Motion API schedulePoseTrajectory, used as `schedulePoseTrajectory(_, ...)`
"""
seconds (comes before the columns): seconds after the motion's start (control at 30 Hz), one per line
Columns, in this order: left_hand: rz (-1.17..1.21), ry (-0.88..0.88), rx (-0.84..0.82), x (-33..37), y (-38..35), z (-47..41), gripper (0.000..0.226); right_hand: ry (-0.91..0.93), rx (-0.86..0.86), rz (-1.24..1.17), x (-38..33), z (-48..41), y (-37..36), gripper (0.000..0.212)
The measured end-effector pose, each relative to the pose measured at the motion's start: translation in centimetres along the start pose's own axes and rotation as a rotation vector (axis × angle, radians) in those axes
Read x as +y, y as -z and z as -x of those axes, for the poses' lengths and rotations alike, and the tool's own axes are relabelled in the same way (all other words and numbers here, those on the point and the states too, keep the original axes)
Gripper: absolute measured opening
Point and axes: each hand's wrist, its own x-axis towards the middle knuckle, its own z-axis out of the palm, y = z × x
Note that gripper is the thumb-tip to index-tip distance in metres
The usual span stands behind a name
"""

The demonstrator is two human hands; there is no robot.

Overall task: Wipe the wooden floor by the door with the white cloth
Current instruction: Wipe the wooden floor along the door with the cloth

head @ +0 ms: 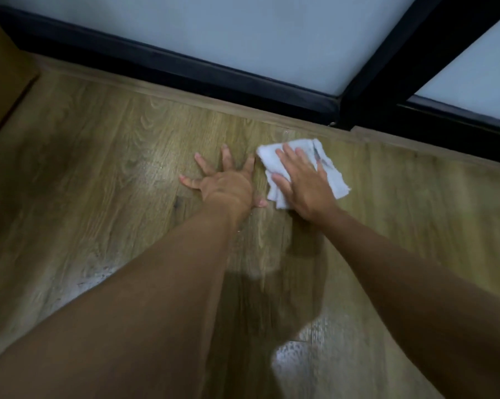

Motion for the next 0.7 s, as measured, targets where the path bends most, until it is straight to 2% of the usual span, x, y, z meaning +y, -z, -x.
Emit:
schedulePoseTrajectory(0.13, 0.002, -0.086, 0.025, 0.3, -0.3, 0.8, 0.099, -0.158, -0.113, 0.098, 3.9, -1.4, 2.5, 0.058)
schedulePoseTrajectory(0.23, 0.026, -0.055, -0.028, 0.4, 0.3, 0.6, 0.099, -0.348, -0.173, 0.054, 1.6, -6.1, 2.4, 0.064)
schedulePoseTrajectory(0.27, 0.038, -0.045, -0.044, 0.6, 0.4, 0.5, 0.099, -0.347, -0.18, 0.071, 0.7, -6.2, 2.0, 0.064)
schedulePoseTrajectory(0.4, 0.071, 0.003, -0.061, 1.9, 1.1, 0.0, 0.096, 0.023, -0.148, 0.13, 2.2, -0.9, 2.2, 0.063)
schedulePoseTrajectory(0.47, 0.065, 0.027, -0.077, 2.4, 1.1, -0.5, 0.095, 0.071, -0.157, 0.14, 5.7, 0.9, 3.1, 0.067)
schedulePoseTrajectory(0.6, -0.091, 0.08, -0.138, 3.4, 0.4, -1.7, 0.118, -0.351, -0.056, 0.102, 8.6, -0.4, 4.4, 0.058)
schedulePoseTrajectory(0.7, -0.214, 0.111, -0.142, 4.4, -0.1, -1.3, 0.142, -0.371, -0.082, 0.281, 5.2, -2.6, 3.7, 0.054)
